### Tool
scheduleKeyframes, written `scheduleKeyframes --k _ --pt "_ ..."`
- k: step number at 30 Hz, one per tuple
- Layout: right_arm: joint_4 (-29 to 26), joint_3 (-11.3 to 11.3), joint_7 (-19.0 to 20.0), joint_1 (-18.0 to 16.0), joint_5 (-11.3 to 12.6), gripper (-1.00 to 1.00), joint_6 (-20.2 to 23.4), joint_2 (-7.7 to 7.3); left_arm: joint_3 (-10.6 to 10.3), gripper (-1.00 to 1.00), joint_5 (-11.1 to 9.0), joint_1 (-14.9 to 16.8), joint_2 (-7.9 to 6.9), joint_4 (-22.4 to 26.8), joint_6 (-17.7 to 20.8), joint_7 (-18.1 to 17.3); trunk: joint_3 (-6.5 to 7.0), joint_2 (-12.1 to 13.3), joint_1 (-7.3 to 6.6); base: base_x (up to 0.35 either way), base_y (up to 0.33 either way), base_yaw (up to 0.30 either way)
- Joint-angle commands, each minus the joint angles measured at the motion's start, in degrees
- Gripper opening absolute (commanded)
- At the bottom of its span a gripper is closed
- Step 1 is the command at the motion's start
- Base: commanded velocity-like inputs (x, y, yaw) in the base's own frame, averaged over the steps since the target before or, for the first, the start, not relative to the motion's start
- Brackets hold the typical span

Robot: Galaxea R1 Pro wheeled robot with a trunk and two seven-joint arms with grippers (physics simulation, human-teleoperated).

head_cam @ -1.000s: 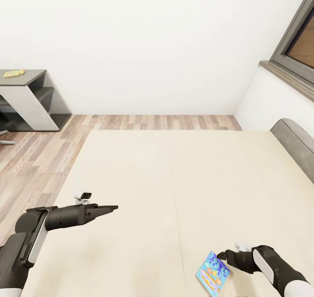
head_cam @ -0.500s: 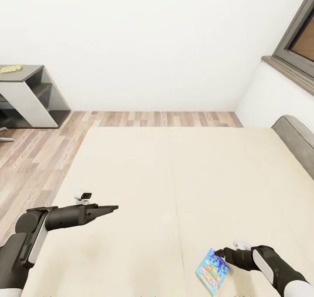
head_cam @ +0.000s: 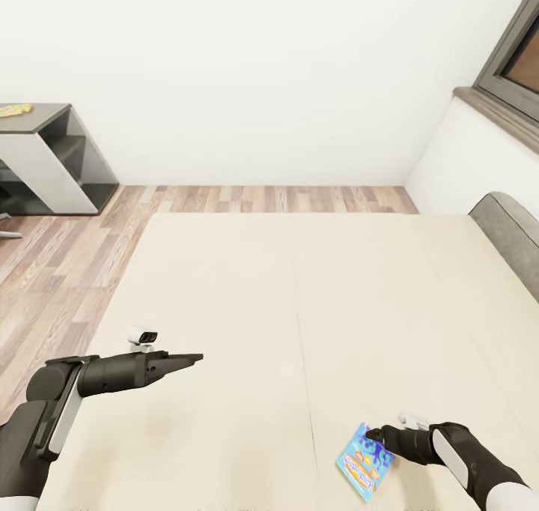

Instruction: Put all the toys in the child's room - the three board games (two on the bed and one on the table), the two jigsaw puzzles on the table, and the tennis ball on the table - inside the toy box on the table in the child's room.

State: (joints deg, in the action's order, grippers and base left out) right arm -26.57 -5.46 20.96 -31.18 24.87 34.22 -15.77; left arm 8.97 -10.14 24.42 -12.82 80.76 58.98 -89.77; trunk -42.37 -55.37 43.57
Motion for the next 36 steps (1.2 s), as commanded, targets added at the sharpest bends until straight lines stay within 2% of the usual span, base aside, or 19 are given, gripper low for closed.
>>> scheduleKeyframes --k 1,25,36 --pt "-0.06 -0.25 0.09 -0.02 0.07 1.00 0.18 -0.04 -0.01 1.00 0.03 0.02 -0.01 0.01 0.61 -0.23 -0.14 -0.03 0.00 0.000 0.000 0.000" --pt "-0.06 -0.25 0.20 -0.02 0.08 1.00 0.23 0.17 -0.09 1.00 0.11 0.01 0.07 0.01 0.53 -0.23 -2.38 -0.03 0.00 0.000 0.000 0.000" --pt "-0.06 -0.25 0.35 -0.02 0.09 1.00 0.37 0.27 -0.10 1.00 0.20 0.01 0.07 -0.06 0.52 -0.23 -2.64 -0.03 0.00 0.000 0.000 0.000"
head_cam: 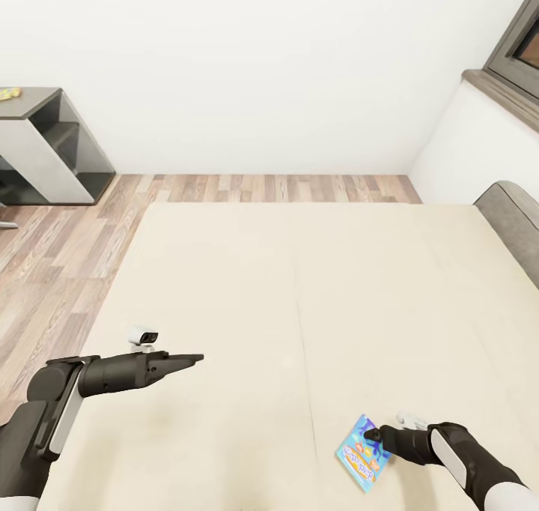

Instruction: Put all the toys in the child's room - the three board games (two on the bed and one on the table), the two jigsaw puzzles on the table, and the tennis ball on the table - inside the toy box on the table in the child's room.

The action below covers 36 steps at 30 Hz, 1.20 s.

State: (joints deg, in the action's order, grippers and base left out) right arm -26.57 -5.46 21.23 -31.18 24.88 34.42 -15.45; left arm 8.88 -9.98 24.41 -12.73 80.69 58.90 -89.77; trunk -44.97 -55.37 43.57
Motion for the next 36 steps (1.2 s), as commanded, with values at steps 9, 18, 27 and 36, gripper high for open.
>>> scheduleKeyframes --k 9,18,27,36 --pt "-0.06 -0.25 1.58 -0.02 0.08 1.00 0.23 -0.03 -0.01 1.00 0.04 0.04 -0.01 0.01 0.61 -0.23 -0.06 -0.03 0.01 0.000 0.000 0.000" --pt "-0.06 -0.34 4.34 -0.02 -0.07 1.00 0.42 0.06 0.01 1.00 0.04 0.02 -0.01 0.00 0.61 -0.23 -0.06 -0.03 0.01 0.000 0.000 0.000" --pt "-0.06 -0.34 4.51 -0.02 0.05 1.00 0.51 0.07 -0.01 1.00 0.11 0.03 -0.01 -0.01 0.61 -0.23 -0.06 -0.03 0.01 0.000 0.000 0.000" --pt "-0.06 -0.50 4.46 -0.02 -0.52 1.00 1.46 0.15 0.00 1.00 0.13 0.02 -0.01 -0.01 0.61 -0.23 -0.06 -0.03 0.01 0.000 0.000 0.000"
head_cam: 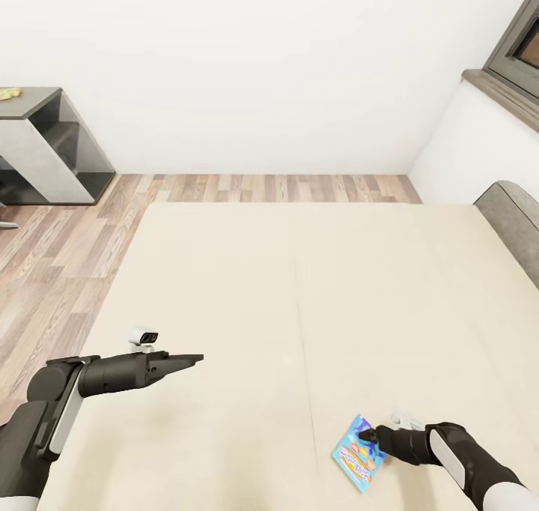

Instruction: Put all the toys in the child's room - the three board games (two on the bed and one on the table), the two jigsaw puzzles on the table, and the tennis ball on the table - inside the toy box on the table in the child's room.

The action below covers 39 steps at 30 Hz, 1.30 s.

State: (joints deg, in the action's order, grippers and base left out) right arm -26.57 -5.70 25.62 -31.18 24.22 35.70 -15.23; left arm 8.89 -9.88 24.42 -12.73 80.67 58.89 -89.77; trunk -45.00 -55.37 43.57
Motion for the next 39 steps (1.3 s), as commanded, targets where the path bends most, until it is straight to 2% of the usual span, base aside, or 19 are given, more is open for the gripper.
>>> scheduleKeyframes --k 1,7,21,24,34,39 --pt "-0.06 -0.26 0.06 -0.02 0.11 1.00 0.51 -0.06 -0.01 1.00 0.06 0.02 -0.01 0.02 0.61 -0.23 -0.04 -0.03 0.01 0.000 0.000 0.000" --pt "-0.32 -0.23 0.12 -0.02 0.05 1.00 3.71 0.02 -0.01 1.00 0.12 0.02 -0.01 0.02 0.61 -0.23 -0.04 -0.03 0.01 0.000 0.000 0.000" --pt "-1.52 -0.14 0.16 -0.02 0.35 1.00 3.76 0.21 -0.01 1.00 0.13 0.04 -0.01 0.02 0.61 -0.23 -0.04 -0.03 0.01 0.000 0.000 0.000" --pt "-2.32 -0.16 0.15 -0.02 0.41 1.00 3.76 0.56 -0.01 1.00 0.13 0.03 -0.01 0.02 0.61 -0.23 -0.04 -0.03 0.01 0.000 0.000 0.000" --pt "-3.79 -0.34 0.01 -0.02 0.09 1.00 3.53 3.53 0.07 1.00 0.14 0.04 -0.01 0.02 0.61 -0.23 -0.04 -0.03 0.01 0.000 0.000 0.000" --pt "-3.97 -0.36 0.03 -0.04 0.05 1.00 3.51 3.79 0.07 1.00 0.13 0.03 -0.01 0.02 0.61 -0.23 -0.04 -0.03 0.01 0.000 0.000 0.000"
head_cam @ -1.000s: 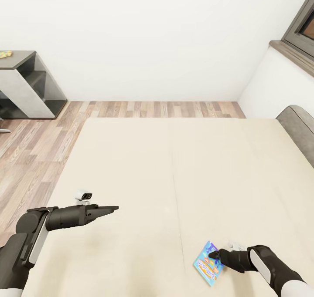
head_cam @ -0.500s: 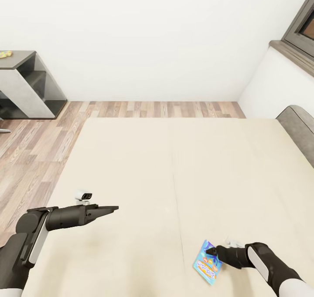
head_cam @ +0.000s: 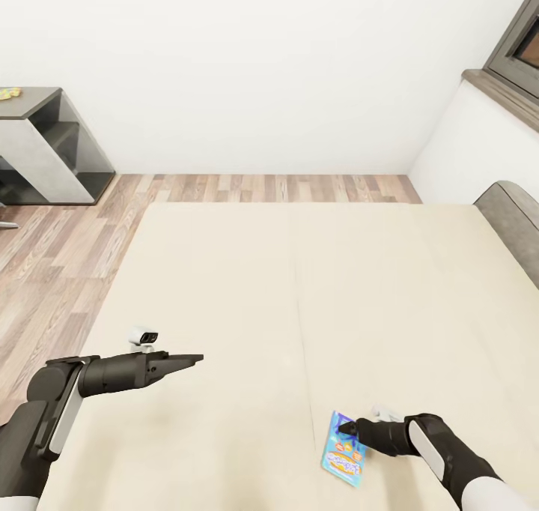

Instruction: Put all the toys in the child's room - the three board games (two on the bed and one on the table), the two jigsaw puzzles on the table, and the tennis ball on the table - inside the toy box on the table in the child's room.

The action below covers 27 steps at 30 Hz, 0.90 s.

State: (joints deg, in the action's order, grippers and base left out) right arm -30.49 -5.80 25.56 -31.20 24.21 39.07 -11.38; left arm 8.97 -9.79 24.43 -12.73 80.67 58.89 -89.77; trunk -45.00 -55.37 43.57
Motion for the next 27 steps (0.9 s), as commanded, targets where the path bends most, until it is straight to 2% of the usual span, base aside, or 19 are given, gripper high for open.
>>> scheduleKeyframes --k 1,16,21,27 --pt "-0.08 -0.26 0.09 -0.02 0.06 1.00 0.14 -0.06 -0.01 1.00 0.06 0.02 -0.01 0.02 0.61 -0.23 -0.04 -0.03 0.01 0.000 0.000 0.000" --pt "-0.32 -0.13 0.10 -0.05 0.17 1.00 0.13 0.19 -0.02 1.00 0.12 0.00 -0.01 0.02 0.61 -0.23 -0.04 -0.03 0.01 0.000 0.000 0.000" --pt "-0.35 -0.10 0.15 -0.51 0.30 1.00 0.30 1.56 -0.01 1.00 0.12 0.03 -0.01 0.02 0.61 -0.23 -0.04 -0.03 0.01 0.000 0.000 0.000" --pt "-0.36 -0.09 0.18 -1.23 0.39 1.00 0.37 2.49 -0.01 1.00 0.12 0.01 -0.01 0.02 0.61 -0.23 -0.04 -0.03 0.01 0.000 0.000 0.000"
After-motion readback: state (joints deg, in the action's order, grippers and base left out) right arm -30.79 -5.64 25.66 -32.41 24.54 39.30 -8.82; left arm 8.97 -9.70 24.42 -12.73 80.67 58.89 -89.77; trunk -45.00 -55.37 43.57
